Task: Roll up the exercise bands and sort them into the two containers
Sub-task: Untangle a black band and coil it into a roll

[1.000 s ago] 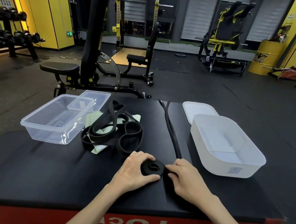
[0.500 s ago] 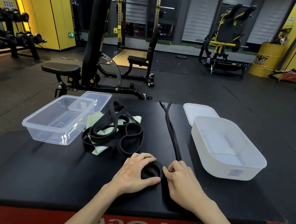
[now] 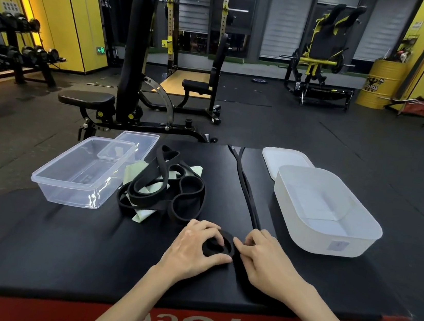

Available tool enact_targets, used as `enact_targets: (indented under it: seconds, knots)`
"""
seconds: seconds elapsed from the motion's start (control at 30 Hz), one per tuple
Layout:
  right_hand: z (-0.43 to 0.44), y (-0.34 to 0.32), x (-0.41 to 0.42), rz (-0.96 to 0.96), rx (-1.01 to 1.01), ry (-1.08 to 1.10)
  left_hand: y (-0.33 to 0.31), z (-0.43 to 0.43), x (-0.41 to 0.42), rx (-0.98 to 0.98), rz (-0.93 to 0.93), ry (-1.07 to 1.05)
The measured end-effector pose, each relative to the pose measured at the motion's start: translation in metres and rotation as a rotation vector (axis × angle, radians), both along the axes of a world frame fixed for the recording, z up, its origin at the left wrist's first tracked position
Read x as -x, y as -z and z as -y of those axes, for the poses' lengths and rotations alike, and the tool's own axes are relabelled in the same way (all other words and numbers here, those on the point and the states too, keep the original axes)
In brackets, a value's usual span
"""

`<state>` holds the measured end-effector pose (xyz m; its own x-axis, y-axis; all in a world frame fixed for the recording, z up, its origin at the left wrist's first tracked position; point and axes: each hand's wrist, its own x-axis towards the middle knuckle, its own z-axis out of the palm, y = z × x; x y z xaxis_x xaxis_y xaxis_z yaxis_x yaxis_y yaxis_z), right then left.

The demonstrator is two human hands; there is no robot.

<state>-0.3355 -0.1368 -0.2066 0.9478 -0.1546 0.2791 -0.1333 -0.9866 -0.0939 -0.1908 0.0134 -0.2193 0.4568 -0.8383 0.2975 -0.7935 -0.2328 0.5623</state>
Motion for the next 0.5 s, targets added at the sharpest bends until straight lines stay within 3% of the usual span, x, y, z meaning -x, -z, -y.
enact_targets:
  seconds: [0.23,0.5]
  knots:
    - [0.001,-0.007,-0.005,-0.046,-0.055,0.032,0.002,0.005,0.006,-0.024,0.167,-0.15]
    - [-0.007,0.002,-0.009,0.094,-0.195,0.035,0.001,0.012,0.014,-0.064,0.147,-0.293]
